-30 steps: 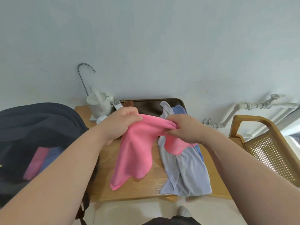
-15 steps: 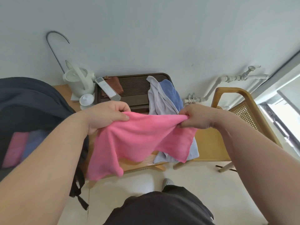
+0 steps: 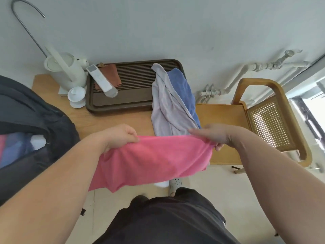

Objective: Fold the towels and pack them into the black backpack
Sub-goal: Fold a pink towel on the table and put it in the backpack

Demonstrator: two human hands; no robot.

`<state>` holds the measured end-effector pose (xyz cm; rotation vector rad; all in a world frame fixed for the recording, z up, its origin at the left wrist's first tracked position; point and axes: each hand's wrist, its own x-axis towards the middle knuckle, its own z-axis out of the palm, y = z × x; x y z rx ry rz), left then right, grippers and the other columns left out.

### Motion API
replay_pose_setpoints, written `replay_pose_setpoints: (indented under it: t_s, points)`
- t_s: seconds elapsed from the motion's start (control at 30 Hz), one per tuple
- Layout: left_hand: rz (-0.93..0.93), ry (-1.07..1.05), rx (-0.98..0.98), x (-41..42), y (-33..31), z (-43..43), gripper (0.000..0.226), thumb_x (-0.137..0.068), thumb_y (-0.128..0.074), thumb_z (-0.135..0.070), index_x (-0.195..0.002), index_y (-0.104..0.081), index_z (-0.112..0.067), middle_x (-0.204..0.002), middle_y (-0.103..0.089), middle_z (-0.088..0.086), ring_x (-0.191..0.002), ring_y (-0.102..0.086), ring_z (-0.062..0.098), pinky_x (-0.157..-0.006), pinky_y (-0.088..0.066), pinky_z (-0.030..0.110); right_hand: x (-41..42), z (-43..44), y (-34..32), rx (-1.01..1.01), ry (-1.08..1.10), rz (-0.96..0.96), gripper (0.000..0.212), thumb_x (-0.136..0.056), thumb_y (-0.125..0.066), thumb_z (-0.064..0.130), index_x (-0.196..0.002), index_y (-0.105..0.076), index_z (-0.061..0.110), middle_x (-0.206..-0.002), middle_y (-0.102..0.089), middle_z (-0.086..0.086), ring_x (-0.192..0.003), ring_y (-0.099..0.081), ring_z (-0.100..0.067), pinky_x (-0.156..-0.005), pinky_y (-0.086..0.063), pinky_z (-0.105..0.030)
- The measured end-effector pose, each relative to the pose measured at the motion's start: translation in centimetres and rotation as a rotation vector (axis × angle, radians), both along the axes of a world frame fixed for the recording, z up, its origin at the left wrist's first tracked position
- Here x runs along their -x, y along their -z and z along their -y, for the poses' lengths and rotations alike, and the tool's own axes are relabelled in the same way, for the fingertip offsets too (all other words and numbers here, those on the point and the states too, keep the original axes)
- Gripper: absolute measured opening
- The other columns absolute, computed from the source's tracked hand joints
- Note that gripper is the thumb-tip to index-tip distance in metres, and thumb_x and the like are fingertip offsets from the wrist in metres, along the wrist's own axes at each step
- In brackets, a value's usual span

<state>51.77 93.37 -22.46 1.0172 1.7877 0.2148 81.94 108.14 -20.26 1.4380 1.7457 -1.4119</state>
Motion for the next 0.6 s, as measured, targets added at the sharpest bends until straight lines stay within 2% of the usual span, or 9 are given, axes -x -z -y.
replay_pose_setpoints:
  t_s: [0.07, 0.13, 0.2, 0.27, 0.33, 0.4, 0.47, 0.53, 0.6]
  points:
    - [-0.1, -0.119, -0.136, -0.4, 1.6, -1.9, 0.023, -0.092, -0.07, -0.026, -0.079, -0.07, -0.007, -0.073, -0.064, 0.001, -0.07, -0.055, 0.016, -0.059, -0.04, 0.027, 0.8, -2.0, 1.8, -0.118, 0.133, -0.021, 0.05, -0.095, -0.05, 0.058, -0.091, -0.062, 0.009, -0.072, -0.047, -0.006, -0.06, -0.042, -0.023, -0.053, -0.039, -0.029]
    - [-0.204, -0.137, -0.198, -0.6, 3.4, -3.7, 0.02, -0.092, -0.069, -0.024, -0.08, -0.07, -0.009, -0.08, -0.065, 0.002, -0.077, -0.057, 0.02, -0.062, -0.041, 0.029, 1.6, -3.7, 3.9, -0.235, 0.069, -0.033, 0.034, -0.097, -0.05, 0.038, -0.085, -0.061, 0.007, -0.071, -0.057, -0.01, -0.065, -0.047, -0.025, -0.061, -0.04, -0.031]
    - [-0.305, -0.11, -0.205, -0.5, 5.3, -5.2, 0.016, -0.093, -0.066, -0.024, -0.083, -0.07, -0.012, -0.084, -0.064, 0.001, -0.082, -0.057, 0.022, -0.069, -0.045, 0.033, 2.2, -5.1, 5.6, -0.299, -0.023, -0.05, 0.033, -0.096, -0.055, 0.037, -0.08, -0.061, 0.008, -0.078, -0.066, -0.01, -0.067, -0.053, -0.022, -0.06, -0.039, -0.03]
    - [-0.351, -0.11, -0.211, -0.2, 7.2, -6.4, 0.014, -0.093, -0.065, -0.023, -0.082, -0.067, -0.015, -0.085, -0.063, -0.001, -0.085, -0.058, 0.024, -0.076, -0.048, 0.036, 2.6, -6.3, 7.2, -0.313, -0.037, -0.104, 0.031, -0.094, -0.061, 0.042, -0.078, -0.057, 0.015, -0.081, -0.065, -0.004, -0.07, -0.056, -0.018, -0.06, -0.04, -0.029]
    - [-0.36, -0.147, -0.208, -0.1, 8.8, -7.2, 0.014, -0.094, -0.062, -0.02, -0.08, -0.063, -0.018, -0.081, -0.061, -0.002, -0.085, -0.059, 0.026, -0.073, -0.045, 0.035, 2.9, -7.3, 8.5, -0.317, -0.014, -0.155, 0.025, -0.092, -0.067, 0.035, -0.079, -0.055, 0.018, -0.077, -0.061, 0.0, -0.067, -0.055, -0.018, -0.057, -0.04, -0.028]
    - [-0.381, -0.197, -0.197, -0.1, 10.1, -7.8, 0.015, -0.096, -0.059, -0.021, -0.081, -0.06, -0.019, -0.079, -0.059, -0.004, -0.082, -0.058, 0.025, -0.069, -0.042, 0.034, 3.1, -8.3, 9.7, -0.294, 0.07, -0.208, 0.017, -0.088, -0.068, 0.021, -0.08, -0.054, 0.019, -0.073, -0.057, -0.001, -0.062, -0.052, -0.018, -0.052, -0.039, -0.026]
    - [-0.378, -0.239, -0.186, -0.2, 11.0, -8.2, 0.015, -0.098, -0.056, -0.022, -0.086, -0.061, -0.015, -0.079, -0.06, -0.002, -0.08, -0.057, 0.026, -0.07, -0.045, 0.037, 3.2, -9.2, 10.5, -0.257, 0.18, -0.271, 0.014, -0.084, -0.065, 0.008, -0.085, -0.057, 0.02, -0.072, -0.052, -0.003, -0.055, -0.046, -0.017, -0.048, -0.037, -0.024]
    - [-0.354, -0.263, -0.193, -0.1, 11.6, -8.6, 0.017, -0.099, -0.055, -0.022, -0.088, -0.062, -0.011, -0.077, -0.059, 0.001, -0.08, -0.057, 0.031, -0.073, -0.047, 0.04, 3.3, -10.1, 10.8, -0.249, 0.267, -0.332, 0.019, -0.082, -0.062, 0.003, -0.091, -0.062, 0.02, -0.068, -0.048, -0.001, -0.051, -0.04, -0.013, -0.044, -0.033, -0.021]
    - [-0.343, -0.264, -0.215, 0.1, 11.9, -9.0, 0.017, -0.099, -0.056, -0.022, -0.087, -0.062, -0.011, -0.074, -0.057, 0.001, -0.08, -0.057, 0.033, -0.07, -0.044, 0.039, 3.6, -10.9, 10.8, -0.241, 0.355, -0.389, 0.019, -0.084, -0.065, 0.005, -0.096, -0.065, 0.02, -0.068, -0.05, -0.001, -0.055, -0.043, -0.013, -0.048, -0.036, -0.021]
